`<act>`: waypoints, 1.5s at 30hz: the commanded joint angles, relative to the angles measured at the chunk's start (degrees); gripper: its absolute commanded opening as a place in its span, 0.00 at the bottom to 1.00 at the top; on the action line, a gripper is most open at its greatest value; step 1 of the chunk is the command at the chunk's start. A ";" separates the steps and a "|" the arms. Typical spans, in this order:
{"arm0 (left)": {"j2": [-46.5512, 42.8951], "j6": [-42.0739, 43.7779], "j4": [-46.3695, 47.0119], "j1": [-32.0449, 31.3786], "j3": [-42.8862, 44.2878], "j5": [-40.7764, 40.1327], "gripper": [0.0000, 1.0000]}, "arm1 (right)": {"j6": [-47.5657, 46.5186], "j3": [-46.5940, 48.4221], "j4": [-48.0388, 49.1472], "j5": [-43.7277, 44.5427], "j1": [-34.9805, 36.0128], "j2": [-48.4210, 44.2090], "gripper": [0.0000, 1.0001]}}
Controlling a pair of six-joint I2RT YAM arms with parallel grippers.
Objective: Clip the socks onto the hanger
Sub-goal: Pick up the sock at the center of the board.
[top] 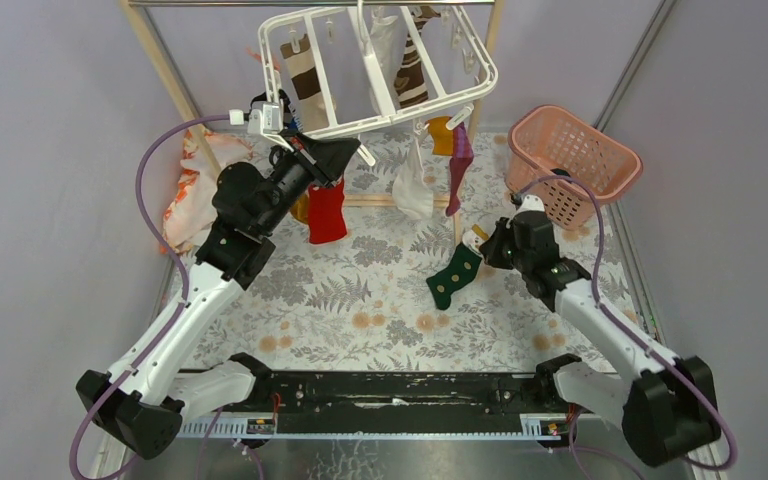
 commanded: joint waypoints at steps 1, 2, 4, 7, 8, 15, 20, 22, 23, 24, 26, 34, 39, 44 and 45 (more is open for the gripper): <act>-0.68 0.68 -0.80 0.25 -0.63 2.05 0.00 | -8.98 -3.96 4.31 -11.79 -0.10 -9.09 0.00; -0.68 0.61 -0.80 0.24 -0.52 2.07 0.00 | -10.01 -4.76 5.12 -14.04 -0.08 -11.56 0.00; -0.59 0.46 -0.65 0.29 -0.48 2.06 0.00 | -10.16 -5.37 5.44 -17.29 -0.06 -15.40 0.00; -0.19 -0.06 -0.37 0.24 -0.13 2.42 0.00 | -9.94 -4.30 4.46 -22.91 -0.04 -18.88 0.00; 0.02 -0.22 -0.32 0.24 0.08 2.76 0.00 | -9.94 -3.83 3.78 -25.17 -0.04 -19.62 0.00; 0.56 -1.58 0.24 0.24 0.81 3.98 0.00 | -8.93 1.78 -1.71 -36.77 0.64 -21.57 0.00; 1.20 -1.62 -0.27 0.24 1.51 3.67 0.00 | -10.81 9.70 -7.13 -26.67 6.65 -20.41 0.00; 1.48 -1.48 -0.61 0.22 1.83 3.63 0.00 | -10.87 12.53 -7.25 -24.84 9.83 -18.91 0.00; 1.58 -1.40 -0.70 0.23 1.96 3.79 0.00 | -10.35 13.69 -6.30 -25.27 11.09 -17.91 0.00; 1.65 -1.31 -0.64 0.24 2.10 3.99 0.00 | -9.88 14.74 -5.09 -26.56 12.20 -16.94 0.00; 1.54 -1.11 -0.54 0.24 2.34 4.67 0.00 | -9.23 16.62 -2.85 -30.05 13.29 -14.56 0.00; 0.06 -0.71 -1.88 0.26 3.15 7.03 0.00 | -12.71 24.75 -3.15 -34.28 16.64 -4.86 0.00; 0.57 -0.93 -3.24 0.24 4.42 11.05 0.00 | -14.13 29.72 -3.87 -35.06 19.37 -1.10 0.00; 1.11 -1.00 -4.34 0.26 4.87 13.51 0.00 | -13.93 33.53 -2.37 -37.00 21.49 1.82 0.00; 1.06 -0.92 -4.51 0.24 4.84 13.70 0.00 | -14.05 34.32 -2.27 -37.24 21.61 2.36 0.00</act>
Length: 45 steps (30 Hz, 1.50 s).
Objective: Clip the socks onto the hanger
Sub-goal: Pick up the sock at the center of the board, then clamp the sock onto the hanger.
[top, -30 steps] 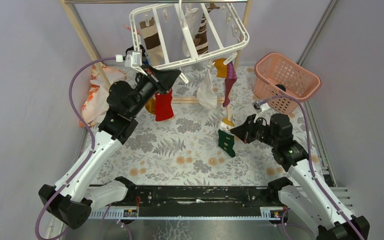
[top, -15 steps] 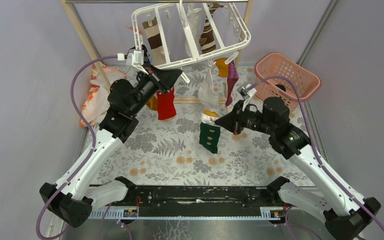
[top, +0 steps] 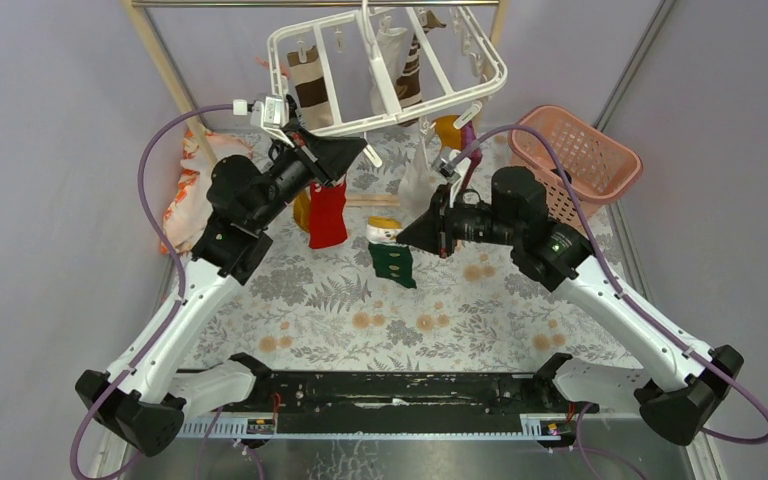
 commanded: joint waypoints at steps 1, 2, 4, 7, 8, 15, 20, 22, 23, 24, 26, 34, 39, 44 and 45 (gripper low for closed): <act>-0.09 0.21 -3.29 -0.29 1.41 6.91 0.00 | -1.40 5.55 3.15 -3.13 1.54 1.91 0.00; -0.21 0.21 -3.42 -0.29 1.31 7.13 0.00 | -1.56 6.36 3.18 -3.53 1.63 2.43 0.00; -0.50 0.03 -3.60 -0.29 1.22 7.83 0.00 | -2.18 8.11 3.19 -3.88 1.69 3.64 0.00; -1.03 -0.53 -3.86 -0.29 1.02 9.05 0.00 | -4.18 10.80 2.13 -2.79 1.65 5.40 0.00; -1.20 -0.84 -3.88 -0.29 0.90 9.69 0.00 | -4.84 11.74 1.69 -2.54 1.65 6.12 0.00; -2.11 -1.46 -7.09 -0.29 1.87 12.82 0.00 | -6.81 15.66 1.90 -3.14 1.68 9.51 0.00; -2.26 -1.13 -10.80 -0.29 3.32 13.99 0.00 | -8.81 17.34 0.06 -1.51 1.65 9.43 0.00; -2.36 -0.95 -11.21 -0.26 3.51 14.14 0.00 | -9.46 17.74 -0.50 -0.82 1.70 9.21 0.00; -2.38 -0.87 -11.38 -0.27 3.62 14.09 0.00 | -9.86 17.88 -0.84 -0.47 1.67 9.08 0.00; -2.34 -0.81 -11.66 -0.29 3.77 14.10 0.00 | -10.07 18.00 -1.05 -0.15 1.65 8.93 0.00; -2.30 -0.70 -12.03 -0.29 3.94 14.34 0.00 | -10.53 18.34 -1.34 0.52 1.65 8.67 0.00; -2.39 0.23 -13.12 -0.26 4.32 14.55 0.00 | -11.96 19.97 -2.35 3.99 1.62 9.38 0.00; -2.02 0.65 -13.46 -0.29 4.63 14.66 0.00 | -14.32 20.47 -2.74 5.50 1.65 9.61 0.00; -1.85 0.38 -13.20 -0.29 5.03 15.48 0.00 | -15.49 22.08 -3.60 7.04 1.58 10.80 0.00; -1.99 0.38 -13.27 -0.29 5.04 15.49 0.00 | -15.83 22.43 -3.87 7.26 1.61 11.00 0.00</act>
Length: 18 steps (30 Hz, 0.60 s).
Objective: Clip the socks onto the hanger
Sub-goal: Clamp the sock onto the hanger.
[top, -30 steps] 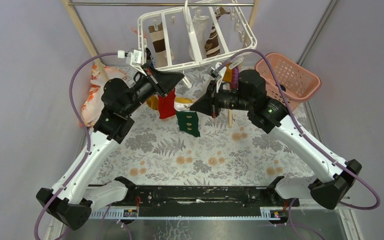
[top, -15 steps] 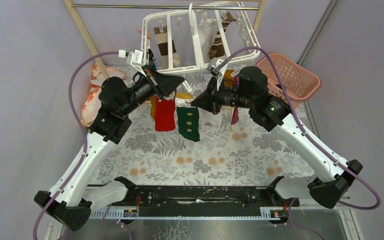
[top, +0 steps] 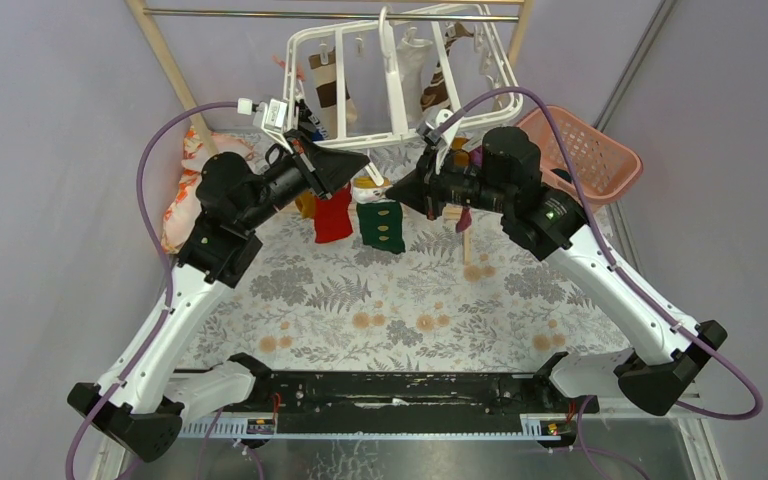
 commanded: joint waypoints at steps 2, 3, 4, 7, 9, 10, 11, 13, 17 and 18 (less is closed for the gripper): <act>-0.29 0.62 -3.94 -0.64 1.76 7.04 0.00 | -2.92 4.42 -0.53 2.66 0.36 0.96 0.00; -0.25 0.76 -4.32 -0.63 1.99 7.10 0.00 | -3.22 4.55 -0.75 2.92 0.42 1.11 0.00; -0.16 0.92 -4.62 -0.64 2.20 7.20 0.00 | -3.47 4.54 -0.88 3.15 0.41 1.04 0.00; 0.00 1.22 -5.44 -0.64 2.62 7.73 0.00 | -4.18 4.50 -0.98 3.97 0.39 0.91 0.00; 0.13 1.22 -5.78 -0.57 2.86 8.32 0.00 | -4.75 4.84 -1.13 4.76 0.26 1.07 0.00; 0.21 1.18 -5.85 -0.55 2.93 8.55 0.00 | -4.90 5.04 -1.27 5.02 0.30 1.20 0.00; 0.29 1.20 -5.97 -0.55 3.12 8.70 0.00 | -5.10 5.37 -1.47 5.13 0.27 1.37 0.00; 0.39 1.45 -6.41 -0.53 3.25 8.72 0.00 | -5.37 5.99 -1.67 5.07 0.29 1.81 0.00; 0.54 1.81 -6.79 -0.55 3.03 8.84 0.00 | -5.60 7.01 -1.73 5.09 0.20 2.04 0.00; 0.65 1.88 -6.97 -0.53 3.05 8.89 0.00 | -5.58 7.23 -1.80 4.99 0.18 2.05 0.00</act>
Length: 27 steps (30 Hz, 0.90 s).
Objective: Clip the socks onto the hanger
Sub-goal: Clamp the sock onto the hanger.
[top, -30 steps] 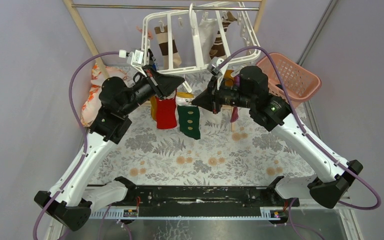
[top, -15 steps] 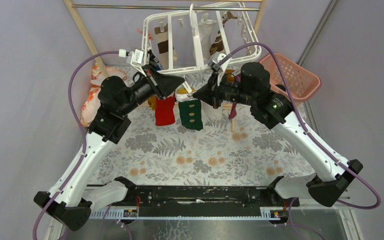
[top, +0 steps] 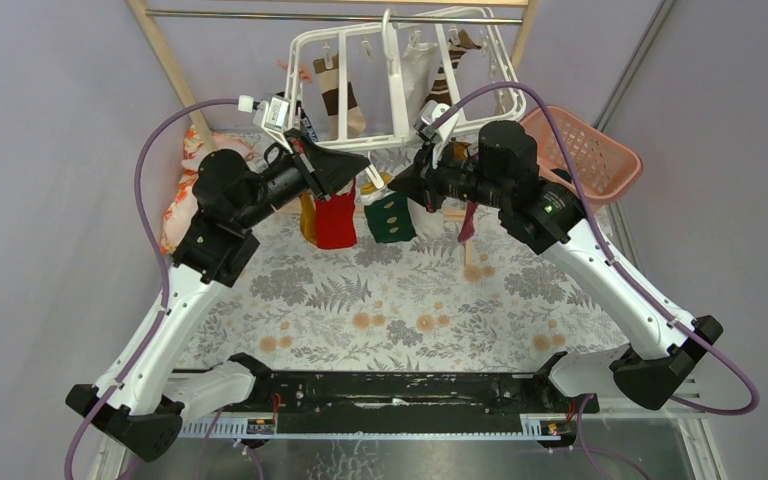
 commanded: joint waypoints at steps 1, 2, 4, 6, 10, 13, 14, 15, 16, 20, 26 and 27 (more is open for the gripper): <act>0.55 0.89 -4.30 -0.53 1.00 7.11 0.00 | -1.34 3.96 1.02 0.63 0.19 0.12 0.00; 0.61 0.91 -4.41 -0.53 1.04 7.04 0.00 | -1.27 4.17 1.04 0.51 0.18 0.05 0.00; 0.64 1.12 -4.47 -0.51 1.01 6.97 0.00 | -1.25 4.51 0.98 0.04 0.17 -0.04 0.00; 0.70 1.48 -4.76 -0.51 1.20 6.57 0.00 | -1.17 4.54 0.88 -0.11 0.17 -0.30 0.00; 0.97 2.01 -5.16 -0.46 1.73 6.87 0.00 | -1.36 4.05 0.84 0.50 0.09 -1.16 0.00; 1.24 2.03 -5.16 -0.42 1.60 7.24 0.00 | -1.35 4.36 0.66 0.50 0.05 -1.13 0.00; 1.29 1.98 -5.14 -0.44 1.48 7.20 0.00 | -1.26 4.47 0.57 0.25 0.05 -1.03 0.00; 1.30 2.15 -5.14 -0.42 1.30 7.14 0.00 | -1.25 4.53 0.61 0.02 0.01 -1.02 0.00; 1.26 2.23 -5.14 -0.38 1.24 7.05 0.00 | -1.13 4.52 0.74 -0.16 0.04 -1.09 0.00; 1.22 2.93 -5.37 -0.37 0.76 7.10 0.00 | -1.08 4.32 1.12 0.06 -0.06 -1.36 0.00; 1.49 3.73 -6.22 -0.35 0.68 6.96 0.00 | -0.96 4.08 1.87 0.56 -0.11 -1.95 0.00; 1.62 3.85 -6.35 -0.37 0.65 6.94 0.00 | -0.95 3.91 2.09 0.59 -0.08 -2.12 0.00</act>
